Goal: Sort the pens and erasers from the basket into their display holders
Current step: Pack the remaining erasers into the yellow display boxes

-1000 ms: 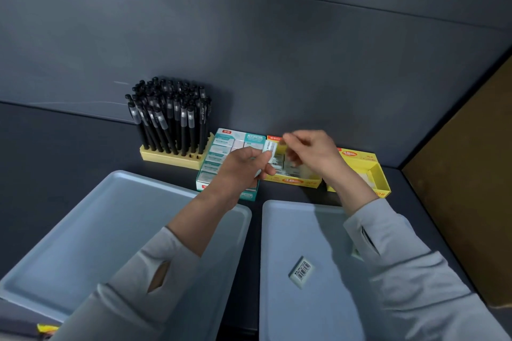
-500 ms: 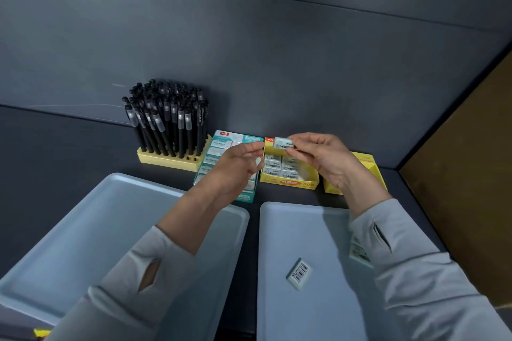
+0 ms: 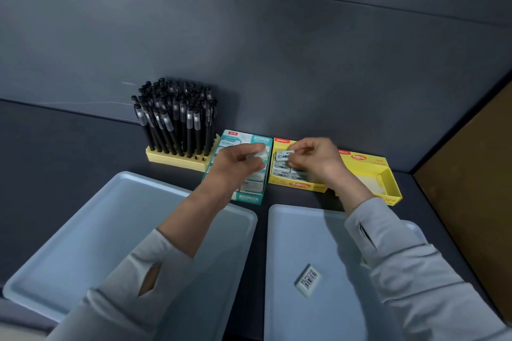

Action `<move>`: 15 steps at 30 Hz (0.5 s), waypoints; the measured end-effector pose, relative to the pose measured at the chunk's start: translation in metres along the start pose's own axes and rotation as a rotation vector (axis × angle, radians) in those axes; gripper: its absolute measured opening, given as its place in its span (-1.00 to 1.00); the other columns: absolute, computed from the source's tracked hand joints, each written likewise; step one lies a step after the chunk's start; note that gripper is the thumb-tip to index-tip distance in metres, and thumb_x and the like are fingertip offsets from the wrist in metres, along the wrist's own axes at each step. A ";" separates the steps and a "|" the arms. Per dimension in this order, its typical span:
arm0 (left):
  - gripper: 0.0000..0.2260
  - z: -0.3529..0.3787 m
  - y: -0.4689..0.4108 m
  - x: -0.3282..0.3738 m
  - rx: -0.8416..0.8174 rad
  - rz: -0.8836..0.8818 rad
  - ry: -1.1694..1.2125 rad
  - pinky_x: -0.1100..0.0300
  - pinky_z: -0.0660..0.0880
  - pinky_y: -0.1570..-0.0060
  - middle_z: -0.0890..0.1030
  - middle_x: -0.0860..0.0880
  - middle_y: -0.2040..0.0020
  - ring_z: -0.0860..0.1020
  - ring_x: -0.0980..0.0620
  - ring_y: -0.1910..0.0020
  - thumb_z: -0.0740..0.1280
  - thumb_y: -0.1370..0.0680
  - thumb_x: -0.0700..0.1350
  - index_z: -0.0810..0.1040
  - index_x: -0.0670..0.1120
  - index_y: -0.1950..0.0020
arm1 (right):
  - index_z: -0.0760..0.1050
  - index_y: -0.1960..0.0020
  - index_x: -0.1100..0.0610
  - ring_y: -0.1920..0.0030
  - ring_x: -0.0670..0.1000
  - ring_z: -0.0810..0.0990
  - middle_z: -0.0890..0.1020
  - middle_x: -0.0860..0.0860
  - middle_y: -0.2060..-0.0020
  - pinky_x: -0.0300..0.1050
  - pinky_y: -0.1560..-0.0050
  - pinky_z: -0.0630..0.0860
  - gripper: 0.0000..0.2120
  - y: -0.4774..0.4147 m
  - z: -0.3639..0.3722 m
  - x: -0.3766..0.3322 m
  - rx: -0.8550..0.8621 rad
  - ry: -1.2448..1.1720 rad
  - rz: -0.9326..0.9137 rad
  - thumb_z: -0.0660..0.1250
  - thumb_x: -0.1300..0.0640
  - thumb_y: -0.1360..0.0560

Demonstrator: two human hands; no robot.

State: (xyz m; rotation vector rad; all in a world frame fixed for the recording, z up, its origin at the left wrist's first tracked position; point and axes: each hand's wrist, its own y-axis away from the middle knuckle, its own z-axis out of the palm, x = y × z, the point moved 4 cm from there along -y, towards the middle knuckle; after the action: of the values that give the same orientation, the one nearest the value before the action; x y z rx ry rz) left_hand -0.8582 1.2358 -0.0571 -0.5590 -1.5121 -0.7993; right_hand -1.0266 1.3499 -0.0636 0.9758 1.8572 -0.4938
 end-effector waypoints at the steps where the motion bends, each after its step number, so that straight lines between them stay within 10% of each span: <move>1: -0.70 -0.001 0.000 0.000 -0.006 0.006 -0.021 0.03 0.52 -0.23 0.65 -0.08 -0.12 0.61 -0.09 -0.13 0.40 -0.50 -0.31 0.61 -0.09 -0.21 | 0.63 0.04 0.17 0.27 0.03 0.71 0.64 0.06 0.24 -0.11 0.07 0.65 -0.87 -0.001 0.002 -0.001 0.027 0.061 -0.035 0.49 0.32 -0.43; 11: -0.75 -0.004 -0.003 -0.004 0.010 0.092 -0.113 0.07 0.57 -0.13 0.69 0.00 0.02 0.65 0.01 0.01 0.46 -0.46 -0.29 0.63 0.06 0.03 | 0.71 0.03 0.08 0.10 0.07 0.62 0.70 0.04 0.09 -0.07 0.00 0.55 -0.90 0.007 0.013 -0.013 0.176 0.668 -0.370 0.43 0.19 -0.50; 15: -0.68 0.001 -0.005 -0.002 0.029 0.143 -0.123 0.43 0.51 0.16 0.66 0.02 0.10 0.57 0.32 0.26 0.46 -0.45 -0.34 0.54 -0.08 -0.14 | 0.67 0.11 0.11 0.28 0.00 0.64 0.68 -0.01 0.29 -0.11 0.23 0.58 -0.90 0.012 0.009 -0.022 0.096 0.160 -0.170 0.43 0.10 -0.51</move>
State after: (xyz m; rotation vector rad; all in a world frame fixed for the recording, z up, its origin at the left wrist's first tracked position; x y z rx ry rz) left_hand -0.8618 1.2334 -0.0594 -0.6968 -1.5741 -0.6420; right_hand -1.0064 1.3418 -0.0478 0.9479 2.0878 -0.6272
